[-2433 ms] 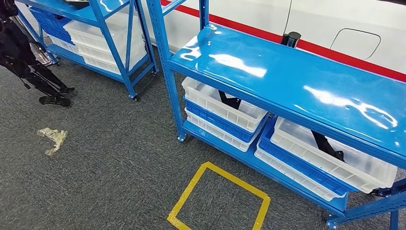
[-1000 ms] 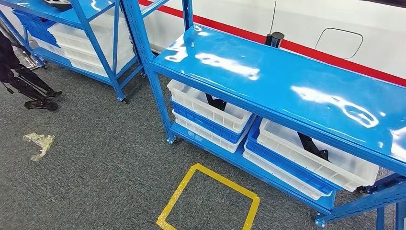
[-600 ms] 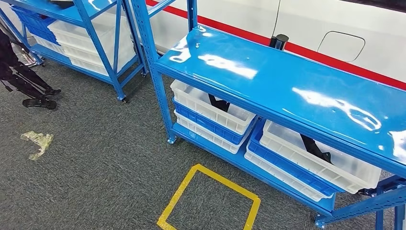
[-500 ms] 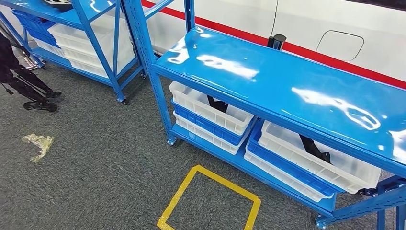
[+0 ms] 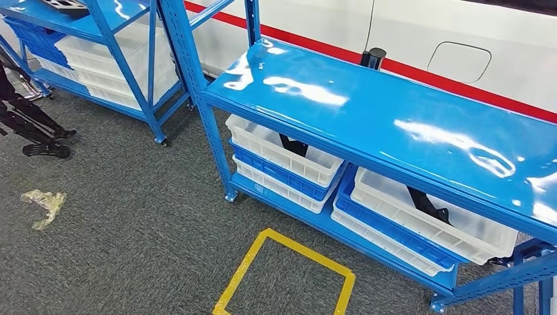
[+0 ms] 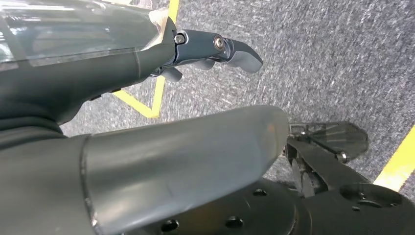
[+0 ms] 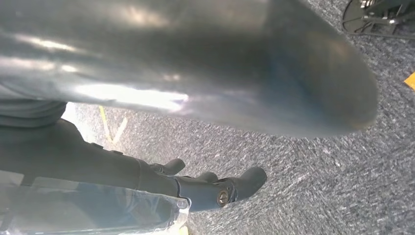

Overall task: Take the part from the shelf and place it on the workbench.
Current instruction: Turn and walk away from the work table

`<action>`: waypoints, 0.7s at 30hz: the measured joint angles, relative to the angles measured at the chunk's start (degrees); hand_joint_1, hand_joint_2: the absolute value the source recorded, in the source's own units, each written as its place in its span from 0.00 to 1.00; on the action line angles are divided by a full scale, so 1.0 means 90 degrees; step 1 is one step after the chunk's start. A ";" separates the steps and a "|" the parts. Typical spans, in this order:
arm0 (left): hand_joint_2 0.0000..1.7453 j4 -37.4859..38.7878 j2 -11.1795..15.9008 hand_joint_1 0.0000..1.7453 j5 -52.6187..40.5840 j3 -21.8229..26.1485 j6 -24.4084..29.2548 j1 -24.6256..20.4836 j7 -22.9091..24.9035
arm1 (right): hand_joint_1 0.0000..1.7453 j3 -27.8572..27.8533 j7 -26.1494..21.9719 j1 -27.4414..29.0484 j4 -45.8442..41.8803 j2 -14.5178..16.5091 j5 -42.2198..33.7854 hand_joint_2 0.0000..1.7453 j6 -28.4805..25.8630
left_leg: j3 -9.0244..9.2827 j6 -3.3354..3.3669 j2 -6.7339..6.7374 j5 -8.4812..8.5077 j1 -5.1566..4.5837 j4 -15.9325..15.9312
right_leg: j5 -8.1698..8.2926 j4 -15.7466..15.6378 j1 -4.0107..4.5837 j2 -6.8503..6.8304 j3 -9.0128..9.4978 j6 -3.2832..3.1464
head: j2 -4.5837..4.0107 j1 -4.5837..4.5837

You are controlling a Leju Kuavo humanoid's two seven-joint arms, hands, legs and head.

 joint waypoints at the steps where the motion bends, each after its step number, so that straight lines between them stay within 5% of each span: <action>1: 0.00 0.0000 0.0001 0.00 -0.0004 0.0000 -0.0009 0.0000 0.0000 | 0.00 -0.0001 0.0000 -0.0001 -0.0001 -0.0002 0.0001 0.00 0.0000 | 0.0014 0.0056 0.0000 0.0006 -0.0009 -0.0023 | -0.0012 -0.0017 0.0006 -0.0003 0.0015 0.0044 | 0.0001 0.0001; 4: 0.00 0.0000 0.0002 0.00 -0.0012 0.0000 -0.0024 0.0005 0.0001 | 0.00 -0.0002 0.0000 0.0002 -0.0002 -0.0008 0.0003 0.00 0.0000 | 0.0101 0.0193 0.0013 0.0039 0.0009 -0.0117 | -0.0143 0.0223 0.0003 -0.0029 -0.0049 0.0097 | 0.0001 0.0018; 7: 0.00 0.0000 0.0001 0.00 -0.0012 0.0000 -0.0030 0.0001 0.0001 | 0.00 -0.0004 0.0000 0.0004 -0.0002 -0.0018 0.0007 0.00 0.0000 | 0.0150 0.0276 0.0031 -0.0008 -0.0010 -0.0134 | -0.0591 0.1388 0.0008 -0.0034 -0.0688 0.0031 | 0.0000 0.0049; 9: 0.00 0.0000 0.0001 0.00 -0.0012 0.0000 -0.0032 0.0007 0.0004 | 0.00 -0.0005 0.0000 0.0023 -0.0002 -0.0026 0.0016 0.00 0.0000 | 0.0212 0.0295 0.0024 -0.0071 -0.0029 -0.0133 | -0.0657 0.1880 0.0010 -0.0035 -0.1037 0.0072 | 0.0000 0.0051; 10: 0.00 0.0000 0.0001 0.00 -0.0012 0.0001 -0.0032 0.0013 0.0007 | 0.00 -0.0005 0.0000 0.0036 -0.0002 -0.0029 0.0022 0.00 0.0000 | 0.0266 0.0290 0.0016 -0.0112 -0.0033 -0.0132 | -0.0506 0.1714 0.0009 -0.0036 -0.1013 0.0127 | 0.0000 0.0053; 12: 0.00 0.0001 0.0001 0.00 -0.0012 0.0002 -0.0032 0.0023 0.0012 | 0.00 -0.0005 0.0000 0.0055 -0.0002 -0.0042 0.0031 0.00 0.0000 | 0.0389 0.0253 0.0005 -0.0214 -0.0039 -0.0131 | -0.0020 0.0813 0.0014 -0.0056 -0.0664 0.0209 | 0.0000 0.0063; 14: 0.00 0.0001 -0.0001 0.00 -0.0012 0.0002 -0.0032 0.0017 0.0014 | 0.00 -0.0005 0.0000 0.0050 -0.0002 -0.0054 0.0034 0.00 0.0000 | 0.0469 0.0190 0.0002 -0.0331 -0.0064 -0.0130 | 0.0248 0.0169 0.0046 -0.0074 -0.0354 0.0151 | 0.0000 0.0067; 18: 0.00 -0.0002 0.0001 0.00 -0.0012 0.0001 -0.0032 -0.0008 0.0017 | 0.00 -0.0005 0.0000 0.0038 -0.0005 -0.0059 0.0043 0.00 0.0000 | 0.0538 0.0051 0.0004 -0.0484 -0.0046 -0.0089 | 0.0195 0.0051 0.0035 -0.0062 -0.0202 -0.0057 | 0.0001 0.0057; 21: 0.00 -0.0005 0.0003 0.00 -0.0014 0.0000 -0.0037 -0.0010 0.0018 | 0.00 -0.0005 0.0000 0.0039 -0.0007 -0.0063 0.0055 0.00 0.0000 | 0.0001 -0.0062 -0.0001 -0.0924 -0.0002 0.0932 | 0.0099 0.0018 -0.0023 -0.0058 -0.0061 -0.0197 | 0.0000 0.0022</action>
